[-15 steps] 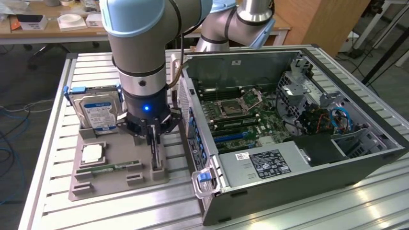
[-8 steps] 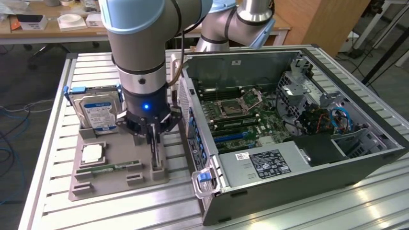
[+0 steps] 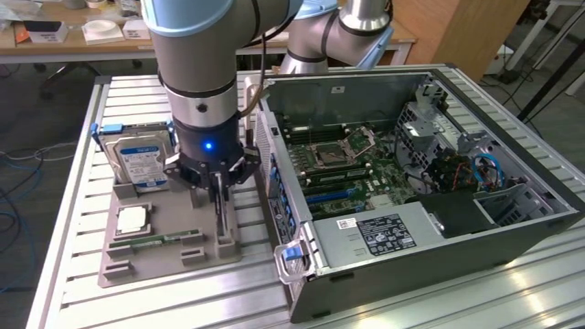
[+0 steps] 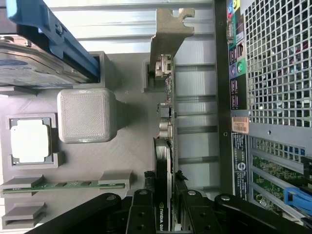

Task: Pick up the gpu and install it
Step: 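Pick up the gpu and move the gpu toward the slot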

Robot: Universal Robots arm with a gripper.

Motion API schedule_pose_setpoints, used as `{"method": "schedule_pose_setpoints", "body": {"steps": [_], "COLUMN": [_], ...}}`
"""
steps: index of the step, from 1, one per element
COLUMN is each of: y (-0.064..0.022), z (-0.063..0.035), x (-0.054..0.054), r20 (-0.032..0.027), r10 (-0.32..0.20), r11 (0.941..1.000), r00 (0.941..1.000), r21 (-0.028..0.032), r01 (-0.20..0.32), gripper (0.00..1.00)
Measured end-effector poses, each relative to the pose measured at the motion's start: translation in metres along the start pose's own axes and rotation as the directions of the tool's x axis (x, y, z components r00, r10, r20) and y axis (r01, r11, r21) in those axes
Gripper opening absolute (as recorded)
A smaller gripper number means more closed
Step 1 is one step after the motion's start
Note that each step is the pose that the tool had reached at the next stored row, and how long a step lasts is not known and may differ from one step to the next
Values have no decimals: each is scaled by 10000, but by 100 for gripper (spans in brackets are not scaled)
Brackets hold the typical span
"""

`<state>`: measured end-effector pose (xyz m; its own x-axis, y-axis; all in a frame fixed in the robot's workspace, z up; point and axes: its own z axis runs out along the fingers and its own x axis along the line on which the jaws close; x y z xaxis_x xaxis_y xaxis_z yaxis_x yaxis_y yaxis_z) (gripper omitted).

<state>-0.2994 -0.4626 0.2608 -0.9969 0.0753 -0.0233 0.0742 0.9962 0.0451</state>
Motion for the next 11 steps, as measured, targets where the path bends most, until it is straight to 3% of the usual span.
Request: {"method": "schedule_pose_setpoints", "body": {"steps": [11], "y": [8], "z": [-180], "x": [-4], "r20": [-1], "r10": [0], "r11": [10000], "r00": [10000], "r21": [0], "r01": [0], "gripper": [26]}}
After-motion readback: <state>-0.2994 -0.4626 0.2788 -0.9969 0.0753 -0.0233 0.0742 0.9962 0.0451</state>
